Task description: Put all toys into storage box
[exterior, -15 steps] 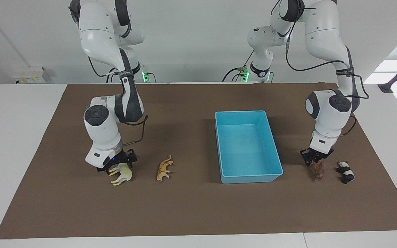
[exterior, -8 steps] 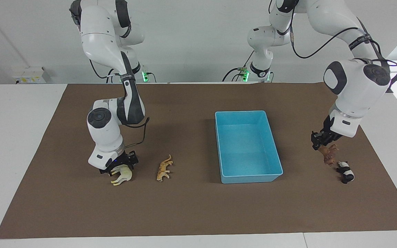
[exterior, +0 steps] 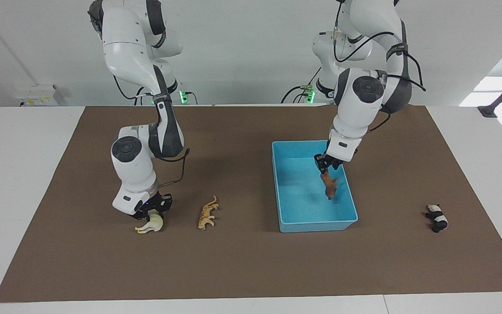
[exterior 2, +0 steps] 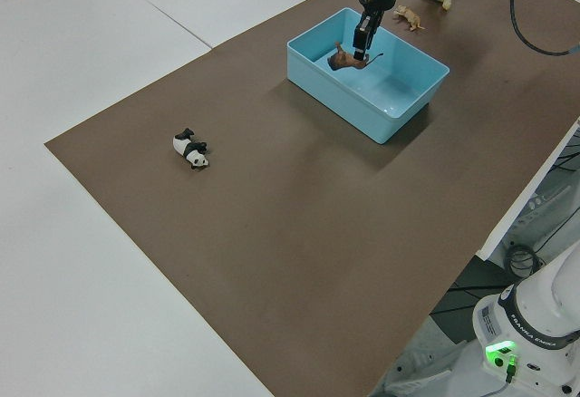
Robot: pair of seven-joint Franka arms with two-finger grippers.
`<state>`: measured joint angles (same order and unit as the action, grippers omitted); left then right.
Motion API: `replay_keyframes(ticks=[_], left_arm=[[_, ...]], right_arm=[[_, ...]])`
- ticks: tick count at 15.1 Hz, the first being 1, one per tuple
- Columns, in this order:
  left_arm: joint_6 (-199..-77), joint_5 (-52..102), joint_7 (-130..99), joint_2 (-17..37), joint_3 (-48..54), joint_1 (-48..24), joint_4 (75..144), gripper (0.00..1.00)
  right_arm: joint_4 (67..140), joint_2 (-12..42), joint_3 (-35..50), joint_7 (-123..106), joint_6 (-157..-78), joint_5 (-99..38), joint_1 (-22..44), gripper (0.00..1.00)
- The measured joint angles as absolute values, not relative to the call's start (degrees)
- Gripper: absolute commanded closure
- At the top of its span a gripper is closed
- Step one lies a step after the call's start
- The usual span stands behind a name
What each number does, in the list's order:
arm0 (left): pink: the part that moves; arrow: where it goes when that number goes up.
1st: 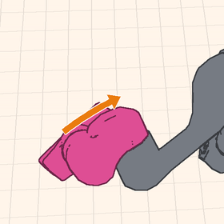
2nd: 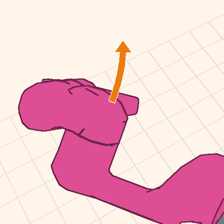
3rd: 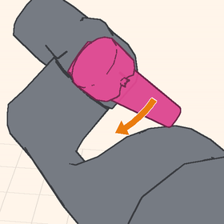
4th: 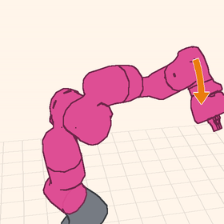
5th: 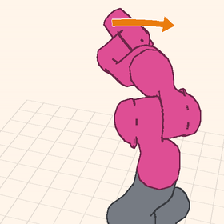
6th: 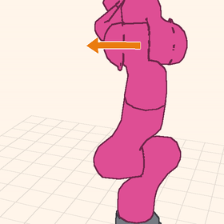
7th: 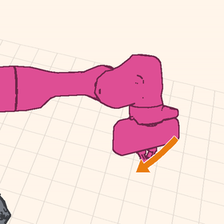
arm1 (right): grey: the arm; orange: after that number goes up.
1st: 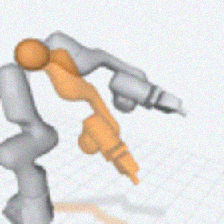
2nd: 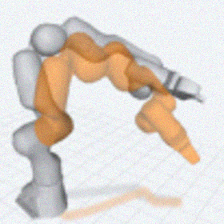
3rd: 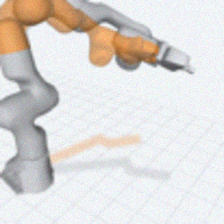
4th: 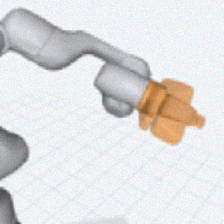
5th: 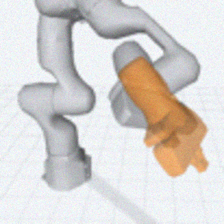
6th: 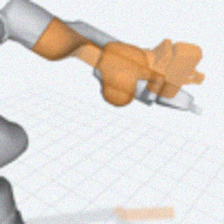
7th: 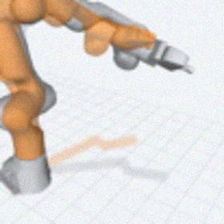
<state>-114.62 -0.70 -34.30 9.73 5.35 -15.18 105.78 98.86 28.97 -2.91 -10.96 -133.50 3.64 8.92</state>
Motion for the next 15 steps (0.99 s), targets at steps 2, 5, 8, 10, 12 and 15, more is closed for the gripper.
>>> replay_keyframes(ticks=[2,5,8,10,12,15], left_arm=[[-113.44,-1.07,-34.23,8.47,4.63,-14.99,105.8,0.0],[-111.75,-6.13,-30.18,5.36,3.86,-11.11,105.03,0.0],[-117.58,-9.08,-17.15,4.62,3.38,-2.62,105.05,0.0],[-126.51,-9.49,-7.79,6.08,3.19,4.06,105.35,0.0],[-136.11,-9.49,-2.04,10.12,3.13,9.09,105.43,0.0],[-145.65,-9.68,0.16,18.51,3.22,12.8,103.95,0.0]], right_arm=[[96.66,28.84,-2.91,-10.78,-130.94,3.63,9.13,1.0],[86.42,28.17,-2.83,-4.53,-116.35,3.63,12.51,1.0],[73.61,28.52,-2.75,9.86,-103.74,3.65,21.41,1.0],[66.33,30.74,-2.8,17.28,-101.65,3.67,28.37,1.0],[61.54,33.79,-2.76,21.07,-101.09,3.65,33.18,1.0],[58.43,37.39,-2.68,24.72,-103.44,2.66,38.55,1.0]])
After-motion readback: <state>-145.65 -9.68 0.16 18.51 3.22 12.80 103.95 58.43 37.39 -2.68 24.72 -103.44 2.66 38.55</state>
